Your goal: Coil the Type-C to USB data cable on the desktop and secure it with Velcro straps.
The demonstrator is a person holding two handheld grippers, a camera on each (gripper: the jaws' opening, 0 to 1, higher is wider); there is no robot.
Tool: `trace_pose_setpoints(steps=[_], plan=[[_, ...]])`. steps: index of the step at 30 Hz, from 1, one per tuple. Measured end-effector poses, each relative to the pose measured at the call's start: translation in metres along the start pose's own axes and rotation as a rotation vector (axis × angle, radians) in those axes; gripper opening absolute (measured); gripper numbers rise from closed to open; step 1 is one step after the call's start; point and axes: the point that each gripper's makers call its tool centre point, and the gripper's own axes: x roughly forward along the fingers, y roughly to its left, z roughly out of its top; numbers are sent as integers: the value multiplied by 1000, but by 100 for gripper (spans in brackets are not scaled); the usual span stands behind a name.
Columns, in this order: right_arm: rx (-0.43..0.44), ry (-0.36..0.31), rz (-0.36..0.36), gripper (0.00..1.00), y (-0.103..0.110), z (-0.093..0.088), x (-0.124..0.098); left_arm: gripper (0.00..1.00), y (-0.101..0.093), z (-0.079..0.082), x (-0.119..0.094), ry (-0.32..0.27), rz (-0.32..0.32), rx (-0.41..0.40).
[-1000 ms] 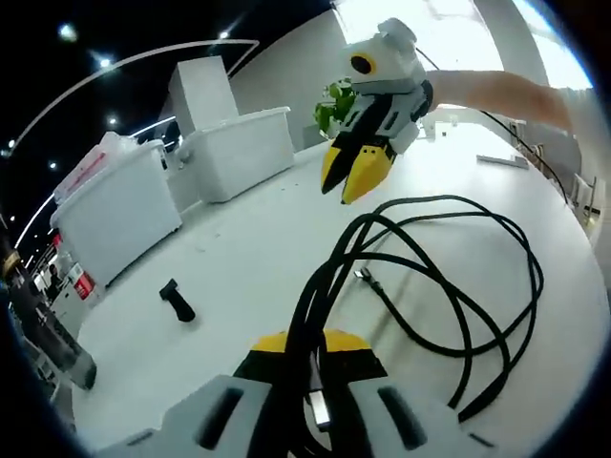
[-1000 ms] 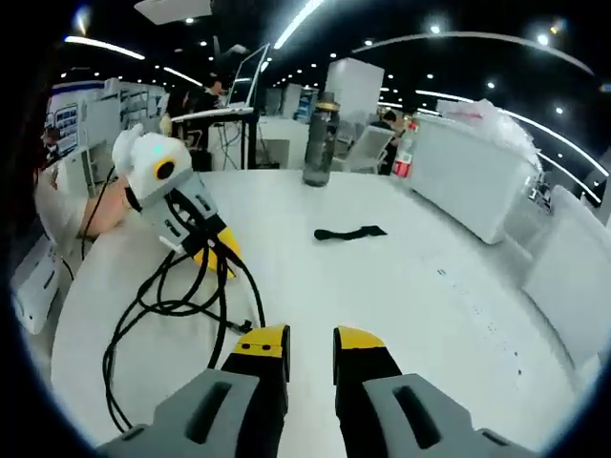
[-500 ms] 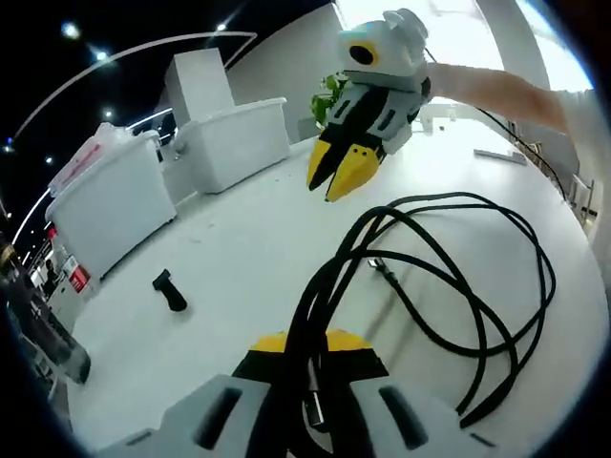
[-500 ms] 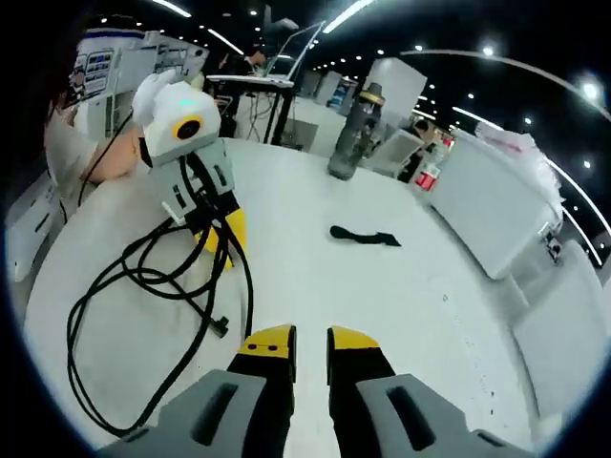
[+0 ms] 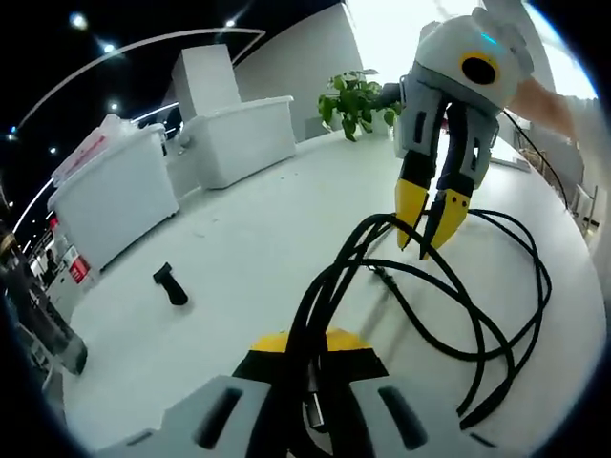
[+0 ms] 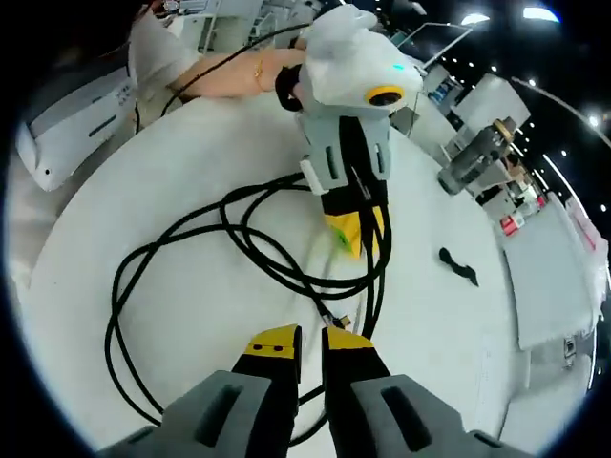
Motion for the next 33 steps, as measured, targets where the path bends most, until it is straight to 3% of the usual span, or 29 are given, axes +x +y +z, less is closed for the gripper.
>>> trace_pose_setpoints(steps=[2, 4, 6, 8, 12, 16, 18, 19, 20, 21, 23, 25, 28, 29, 32, 33], plan=[[6, -9, -13, 8, -8, 3, 1, 9, 2, 0, 2, -7, -7, -26], [45, -60, -38, 8, -17, 12, 4, 9, 2, -1, 2, -20, -16, -78], [38, -47, -35, 8, -18, 10, 9, 8, 3, -2, 3, -36, -31, -171], [35, -39, -30, 8, -18, 8, 14, 8, 6, -3, 2, -39, -27, -184], [13, -49, -13, 8, -12, 9, 7, 8, 7, -4, 2, -28, -2, -149], [66, -107, -46, 10, -18, 17, -17, 7, 5, 4, -1, -34, 21, -77], [136, -152, -76, 14, -28, 20, -30, 7, 3, 12, -5, -55, 25, -50], [138, -137, -117, 15, -37, 16, -37, 7, 2, 16, -8, -63, 22, -40], [84, -95, -164, 16, -50, 7, -45, 7, 0, 18, -9, -69, 18, -30], [81, -79, -172, 17, -53, 1, -47, 7, -2, 20, -11, -77, 9, -17], [151, -82, -117, 26, -52, -10, -47, 7, -14, 26, -11, -103, -46, 10], [221, -88, -91, 26, -55, -20, -46, 7, -21, 29, -11, -118, -78, -6], [247, -194, -45, 24, -51, -8, -52, 7, -19, 29, -10, -115, -86, 6], [316, -244, -33, 23, -52, -4, -57, 7, -18, 30, -11, -121, -92, 3], [383, -317, -66, 22, -65, -2, -69, 7, -23, 33, -11, -127, -120, 10], [402, -302, -92, 22, -70, -9, -70, 7, -25, 34, -10, -125, -126, 13]])
